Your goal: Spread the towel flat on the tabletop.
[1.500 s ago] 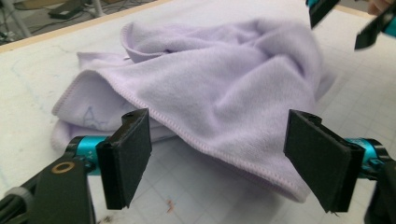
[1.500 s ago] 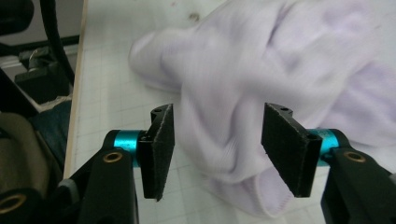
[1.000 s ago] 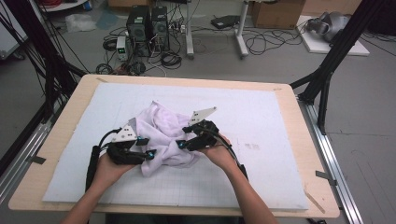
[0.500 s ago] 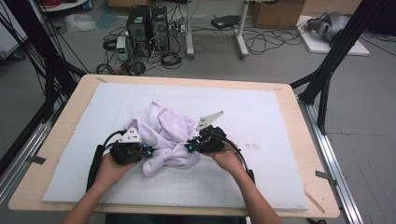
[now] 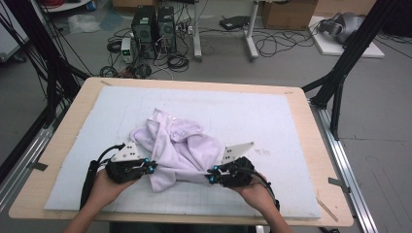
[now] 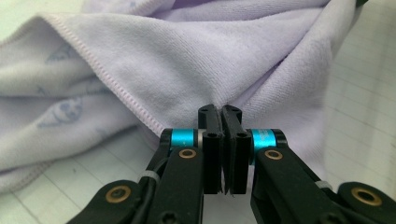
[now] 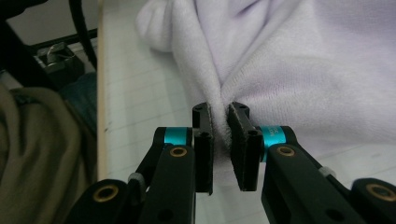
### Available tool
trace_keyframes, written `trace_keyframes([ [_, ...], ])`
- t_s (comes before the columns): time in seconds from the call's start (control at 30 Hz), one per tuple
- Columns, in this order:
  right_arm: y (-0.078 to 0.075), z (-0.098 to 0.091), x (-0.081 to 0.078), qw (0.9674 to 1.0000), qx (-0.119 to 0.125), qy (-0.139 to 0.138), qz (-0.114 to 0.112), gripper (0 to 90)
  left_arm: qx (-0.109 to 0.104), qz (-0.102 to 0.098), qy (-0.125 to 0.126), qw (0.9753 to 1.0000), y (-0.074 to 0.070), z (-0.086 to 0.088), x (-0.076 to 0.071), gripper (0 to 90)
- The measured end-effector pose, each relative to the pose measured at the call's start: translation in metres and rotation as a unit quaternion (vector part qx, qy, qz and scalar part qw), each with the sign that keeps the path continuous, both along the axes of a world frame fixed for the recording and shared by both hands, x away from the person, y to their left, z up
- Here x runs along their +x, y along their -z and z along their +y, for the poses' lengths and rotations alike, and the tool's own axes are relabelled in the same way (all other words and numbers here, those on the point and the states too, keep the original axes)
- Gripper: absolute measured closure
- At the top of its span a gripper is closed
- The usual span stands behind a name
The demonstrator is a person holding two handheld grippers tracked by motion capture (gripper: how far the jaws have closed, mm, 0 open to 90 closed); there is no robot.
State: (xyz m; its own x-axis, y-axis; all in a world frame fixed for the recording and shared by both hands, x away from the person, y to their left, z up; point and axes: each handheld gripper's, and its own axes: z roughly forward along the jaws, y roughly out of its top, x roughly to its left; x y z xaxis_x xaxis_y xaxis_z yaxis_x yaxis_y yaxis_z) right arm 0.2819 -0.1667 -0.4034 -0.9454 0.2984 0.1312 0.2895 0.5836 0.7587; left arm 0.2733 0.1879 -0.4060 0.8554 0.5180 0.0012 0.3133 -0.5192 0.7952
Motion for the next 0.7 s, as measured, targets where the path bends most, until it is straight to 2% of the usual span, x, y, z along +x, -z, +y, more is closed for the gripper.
trace_keyframes([
  [0.1,0.011,0.004,-0.007,0.9998,-0.012,-0.015,0.011,76.9,0.011,0.0,0.0,0.9999,0.003,0.005,-0.009,86.9],
  [0.17,0.006,0.005,-0.008,0.9998,-0.009,-0.018,0.009,67.3,0.01,0.0,-0.008,0.9999,0.003,0.011,-0.012,85.2],
  [0.2,0.003,0.004,-0.007,0.9999,-0.005,-0.015,0.005,63.8,0.006,-0.001,-0.014,0.9999,0.002,0.015,-0.012,80.9],
  [0.27,-0.009,0.001,-0.004,0.9999,0.004,0.0,-0.01,55.1,-0.006,-0.001,-0.025,0.9997,-0.002,0.021,-0.011,68.6],
  [0.37,-0.024,0.0,0.012,0.9984,0.0,0.03,-0.047,46.9,-0.02,-0.004,-0.034,0.9992,-0.008,0.02,-0.005,56.5],
  [0.47,-0.027,0.006,0.031,0.9969,0.002,0.051,-0.06,40.5,-0.023,-0.006,-0.03,0.9993,-0.009,0.01,0.005,51.5],
  [0.53,-0.022,0.013,0.044,0.9957,-0.017,0.061,-0.068,39.2,-0.017,0.001,-0.026,0.9995,-0.004,0.0,0.014,48.4],
  [0.6,-0.011,0.02,0.056,0.9953,-0.034,0.063,-0.066,39.3,-0.009,0.009,-0.026,0.9996,0.002,-0.007,0.022,47.3],
  [0.67,0.003,0.025,0.066,0.9946,-0.065,0.064,-0.049,42.5,0.001,0.018,-0.024,0.9996,0.009,-0.013,0.03,48.1],
  [0.7,0.007,0.026,0.068,0.9944,-0.074,0.064,-0.041,47.3,0.003,0.023,-0.023,0.9995,0.012,-0.016,0.033,50.2],
])
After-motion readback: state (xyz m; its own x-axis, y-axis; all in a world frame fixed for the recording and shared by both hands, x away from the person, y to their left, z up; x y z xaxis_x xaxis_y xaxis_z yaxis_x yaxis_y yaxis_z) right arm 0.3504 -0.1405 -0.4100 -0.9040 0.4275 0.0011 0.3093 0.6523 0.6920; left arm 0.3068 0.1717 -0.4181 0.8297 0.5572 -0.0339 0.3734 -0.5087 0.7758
